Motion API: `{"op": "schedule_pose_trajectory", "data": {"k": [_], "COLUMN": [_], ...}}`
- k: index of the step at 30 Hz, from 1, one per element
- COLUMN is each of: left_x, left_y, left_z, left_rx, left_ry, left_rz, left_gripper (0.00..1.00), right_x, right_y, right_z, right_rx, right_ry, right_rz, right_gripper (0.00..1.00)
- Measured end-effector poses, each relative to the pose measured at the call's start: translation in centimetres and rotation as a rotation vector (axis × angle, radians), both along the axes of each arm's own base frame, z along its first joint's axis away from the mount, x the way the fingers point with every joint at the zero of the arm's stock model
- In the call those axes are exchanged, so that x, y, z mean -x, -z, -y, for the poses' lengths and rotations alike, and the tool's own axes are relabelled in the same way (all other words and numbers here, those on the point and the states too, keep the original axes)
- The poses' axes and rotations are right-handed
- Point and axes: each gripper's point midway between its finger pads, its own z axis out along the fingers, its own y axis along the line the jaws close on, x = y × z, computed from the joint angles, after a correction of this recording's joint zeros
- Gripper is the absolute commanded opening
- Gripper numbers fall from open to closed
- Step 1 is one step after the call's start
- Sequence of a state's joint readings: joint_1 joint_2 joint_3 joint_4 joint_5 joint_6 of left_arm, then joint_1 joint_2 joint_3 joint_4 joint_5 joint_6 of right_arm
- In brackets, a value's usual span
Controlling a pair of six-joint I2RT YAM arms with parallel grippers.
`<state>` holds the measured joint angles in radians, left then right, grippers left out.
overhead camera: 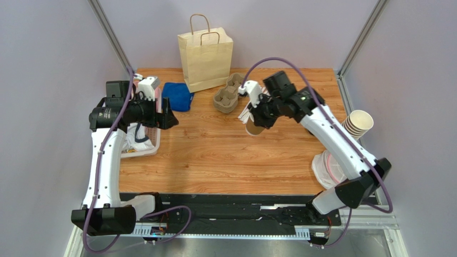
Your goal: Pack the takeout coffee
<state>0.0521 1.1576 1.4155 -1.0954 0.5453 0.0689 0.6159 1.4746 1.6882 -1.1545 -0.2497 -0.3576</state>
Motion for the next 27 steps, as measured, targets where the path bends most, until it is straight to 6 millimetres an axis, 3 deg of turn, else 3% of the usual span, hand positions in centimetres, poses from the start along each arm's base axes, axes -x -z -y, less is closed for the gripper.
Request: {"op": "schedule_pose_trajectory", "data": {"k": [4,8,12,16,21,27], "left_x": [-0.6,-0.7,-0.7,-1.1,-1.1,-0.8], "left_y": [1.0,2.2,2.8,2.7,3.7,4.0], "left_z": [-2.1,-2.2,-2.1,-2.2,-2.2,-2.1], "left_rx": [0.017,0.030,0.038,0.039,0.041,0.042], "left_ry": [-0.092,-0.106,-0.112,-0.114,-0.117,-0.120], "left_rz": [-0.026,-0.051,-0.067,-0.048,-0.053,-0.051], "left_gripper": [0.99,0.99,0.99,0.99,0.99,0.99], "right_x": [0.3,0.6,0.4,0.8,2.0,3.0], "right_y": [4.2,6.7,9.8,13.0,13.9,13.8], "right_z": [-3.8,-7.3,-9.7,-10.8,-11.8,-12.6], "right_rx": [0.087,0.155,0.241,0.319,0.346,0.340], "right_ry": [-0.079,-0.130,-0.136,-0.125,-0.132,-0.145], "right_rz": [-0.004,0.042,0.049,0.026,0.033,0.045], "right_gripper": [0.01,0.00,0.00,0.00,0.04,0.02]}}
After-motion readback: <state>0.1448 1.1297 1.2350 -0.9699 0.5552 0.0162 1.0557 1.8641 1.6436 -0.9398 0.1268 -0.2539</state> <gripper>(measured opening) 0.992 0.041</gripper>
